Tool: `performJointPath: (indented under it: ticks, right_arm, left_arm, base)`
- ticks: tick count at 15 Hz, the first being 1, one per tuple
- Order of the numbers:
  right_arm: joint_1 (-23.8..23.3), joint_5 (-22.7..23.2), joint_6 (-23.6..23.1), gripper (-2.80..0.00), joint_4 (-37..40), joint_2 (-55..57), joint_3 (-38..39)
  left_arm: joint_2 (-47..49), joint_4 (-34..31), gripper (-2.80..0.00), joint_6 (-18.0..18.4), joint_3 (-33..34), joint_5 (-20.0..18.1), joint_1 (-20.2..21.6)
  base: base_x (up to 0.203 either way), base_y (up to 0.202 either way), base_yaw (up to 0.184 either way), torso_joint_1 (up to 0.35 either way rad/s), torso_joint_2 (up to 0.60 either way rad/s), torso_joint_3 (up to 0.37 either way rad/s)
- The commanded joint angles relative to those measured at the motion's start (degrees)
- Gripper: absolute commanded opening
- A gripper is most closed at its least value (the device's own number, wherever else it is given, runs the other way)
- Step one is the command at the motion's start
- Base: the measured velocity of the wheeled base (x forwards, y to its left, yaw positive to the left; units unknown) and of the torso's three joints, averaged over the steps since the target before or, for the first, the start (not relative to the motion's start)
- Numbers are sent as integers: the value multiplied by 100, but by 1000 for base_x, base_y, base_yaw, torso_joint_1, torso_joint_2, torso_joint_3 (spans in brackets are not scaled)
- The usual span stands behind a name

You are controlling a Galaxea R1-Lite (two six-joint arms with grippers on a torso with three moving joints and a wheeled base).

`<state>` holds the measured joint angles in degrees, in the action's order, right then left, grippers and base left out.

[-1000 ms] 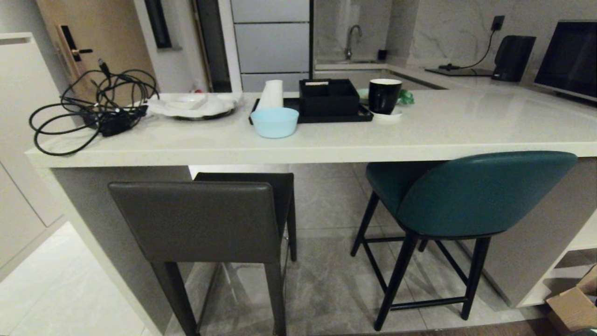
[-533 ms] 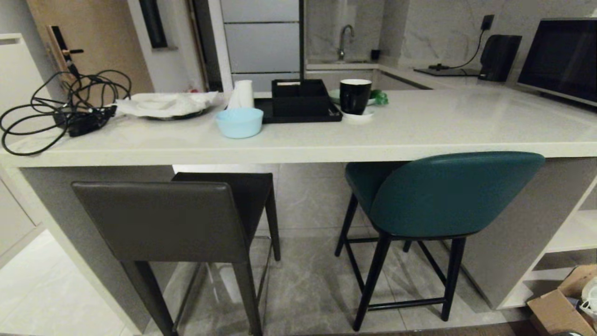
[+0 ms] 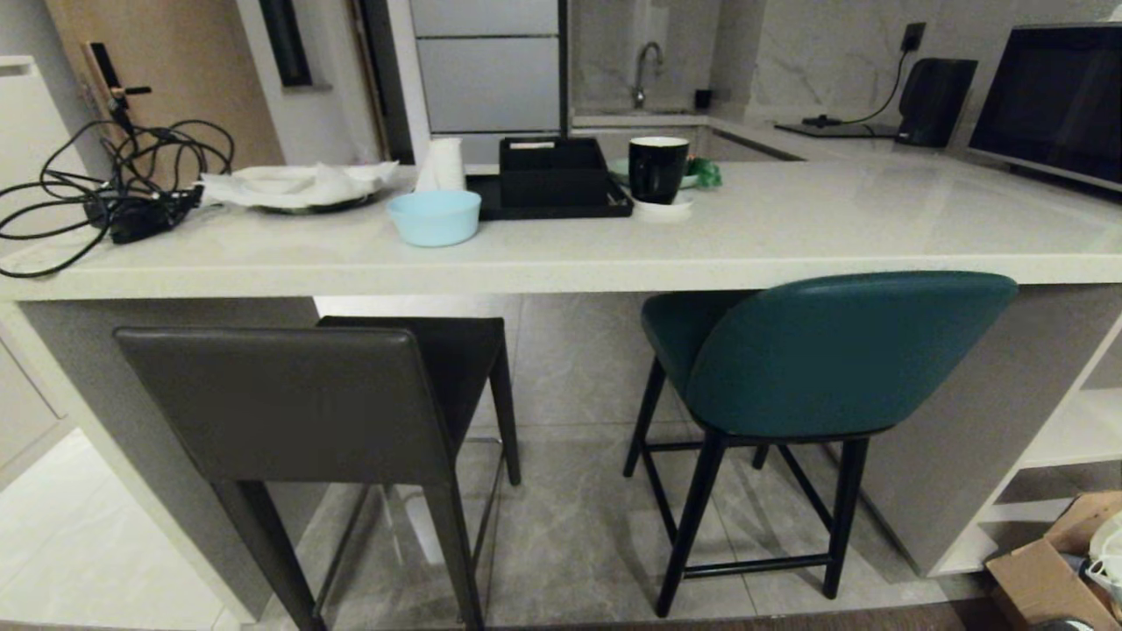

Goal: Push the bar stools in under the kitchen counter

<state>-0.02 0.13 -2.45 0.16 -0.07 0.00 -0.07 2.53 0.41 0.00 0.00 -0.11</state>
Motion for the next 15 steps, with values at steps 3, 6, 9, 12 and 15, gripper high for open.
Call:
performJointPath:
  ticks: [3, 6, 9, 12, 15]
  right_arm:
    - [2, 4, -10, -280, 2, 7, 0]
    - [2, 30, -71, -280, 2, 7, 0]
    - [2, 30, -45, -280, 2, 7, 0]
    - [2, 30, -27, -280, -7, 7, 0]
    - [2, 4, 9, -280, -7, 7, 0]
  left_arm:
    - [7, 11, -280, -6, 105, 0, 2]
    - [7, 11, -280, -6, 105, 0, 2]
    - [7, 11, -280, -6, 105, 0, 2]
    - [7, 11, -280, -13, 105, 0, 2]
    - [7, 13, -280, -15, 105, 0, 2]
  base:
    - [0, 0, 0, -137, 422, 277]
    - [0, 0, 0, -66, 211, 141]
    - [0, 0, 0, -7, 45, 28]
    - [0, 0, 0, 0, 0, 0]
    - [0, 0, 0, 0, 0, 0]
